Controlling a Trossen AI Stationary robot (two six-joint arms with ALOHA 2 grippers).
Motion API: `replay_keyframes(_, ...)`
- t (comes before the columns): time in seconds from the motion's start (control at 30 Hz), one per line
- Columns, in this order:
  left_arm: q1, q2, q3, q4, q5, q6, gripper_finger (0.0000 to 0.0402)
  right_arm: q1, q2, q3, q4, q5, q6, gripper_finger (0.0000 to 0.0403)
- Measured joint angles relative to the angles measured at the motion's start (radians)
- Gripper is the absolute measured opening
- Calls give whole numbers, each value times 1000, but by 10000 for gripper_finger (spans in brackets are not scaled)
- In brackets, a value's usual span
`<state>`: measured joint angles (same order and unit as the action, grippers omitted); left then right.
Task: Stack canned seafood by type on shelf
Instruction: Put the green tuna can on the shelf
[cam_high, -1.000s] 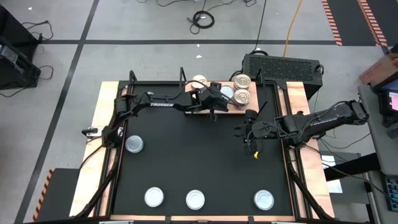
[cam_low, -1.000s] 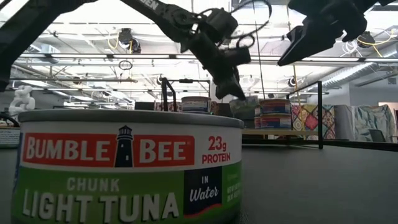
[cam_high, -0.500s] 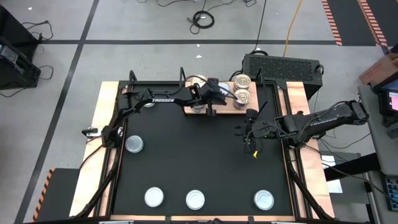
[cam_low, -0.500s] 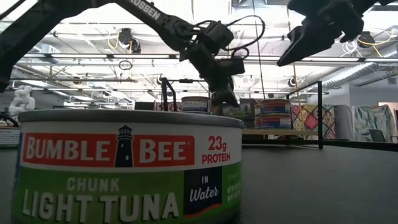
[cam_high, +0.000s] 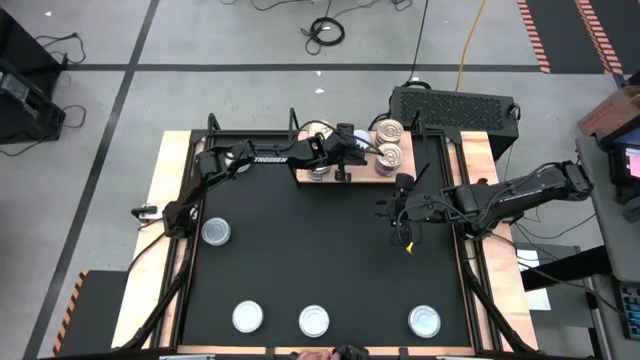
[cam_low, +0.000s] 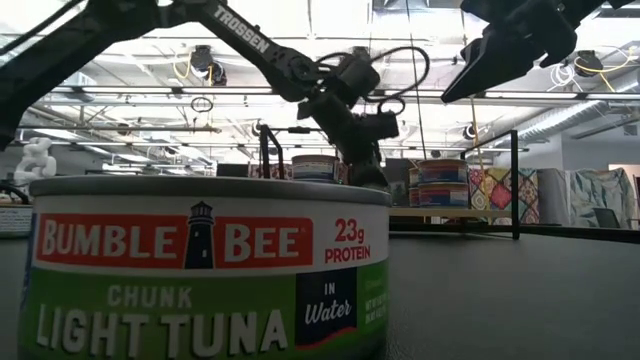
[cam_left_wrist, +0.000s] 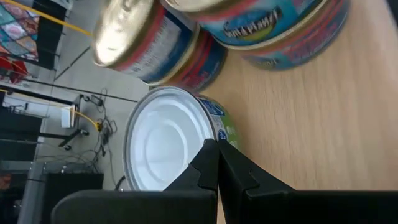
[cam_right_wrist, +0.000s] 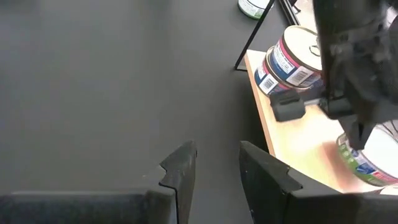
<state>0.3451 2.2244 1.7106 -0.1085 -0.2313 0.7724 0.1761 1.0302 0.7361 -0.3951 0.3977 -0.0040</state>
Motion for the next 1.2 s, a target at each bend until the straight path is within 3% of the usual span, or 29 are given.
replay_keyframes(0.33, 18, 31, 25, -15, -49, 0, 0, 0, 0, 0, 0, -1, -4, 116)
replay_keyframes(0.83, 24, 31, 25, -15, -42, -4, 1, 0, 0, 0, 0, -2, -7, 116)
replay_keyframes(1.2, 24, 31, 25, -9, -75, -6, 39, 0, 0, 0, -6, -6, -7, 116)
